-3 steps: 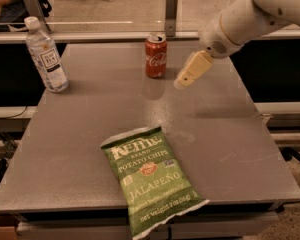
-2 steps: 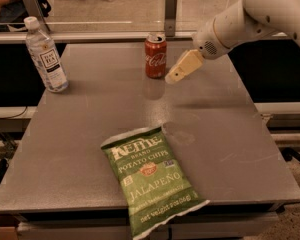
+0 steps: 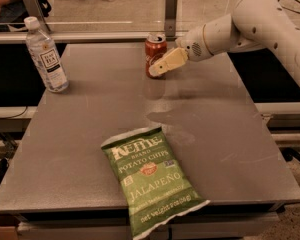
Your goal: Move coke can near green jalapeno chip bag
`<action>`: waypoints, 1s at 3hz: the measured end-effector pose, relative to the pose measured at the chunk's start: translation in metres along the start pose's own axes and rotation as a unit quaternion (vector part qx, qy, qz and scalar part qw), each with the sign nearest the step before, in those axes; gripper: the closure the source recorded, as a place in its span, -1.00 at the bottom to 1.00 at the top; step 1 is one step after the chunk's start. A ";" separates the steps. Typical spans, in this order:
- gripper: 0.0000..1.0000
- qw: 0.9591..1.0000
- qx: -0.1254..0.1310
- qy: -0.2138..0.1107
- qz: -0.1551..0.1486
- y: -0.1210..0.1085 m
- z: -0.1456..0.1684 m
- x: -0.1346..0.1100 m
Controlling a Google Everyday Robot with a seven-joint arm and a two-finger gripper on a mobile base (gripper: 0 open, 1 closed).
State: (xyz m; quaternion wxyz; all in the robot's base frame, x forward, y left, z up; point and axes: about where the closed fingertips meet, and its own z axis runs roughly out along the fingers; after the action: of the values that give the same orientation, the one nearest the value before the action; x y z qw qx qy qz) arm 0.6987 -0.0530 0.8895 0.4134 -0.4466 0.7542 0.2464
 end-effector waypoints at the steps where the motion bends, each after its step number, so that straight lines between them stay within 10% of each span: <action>1: -1.00 0.998 -0.030 -0.047 0.012 0.009 0.017 -0.009; 3: -0.22 0.993 -0.035 -0.112 -0.014 0.018 0.027 -0.024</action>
Offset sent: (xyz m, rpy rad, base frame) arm -0.0047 0.0525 0.0133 0.2635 -0.1441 0.1134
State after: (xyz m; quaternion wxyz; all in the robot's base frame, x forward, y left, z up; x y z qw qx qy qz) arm 0.7002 -0.0132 0.8951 0.4825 -0.4410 0.6880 0.3152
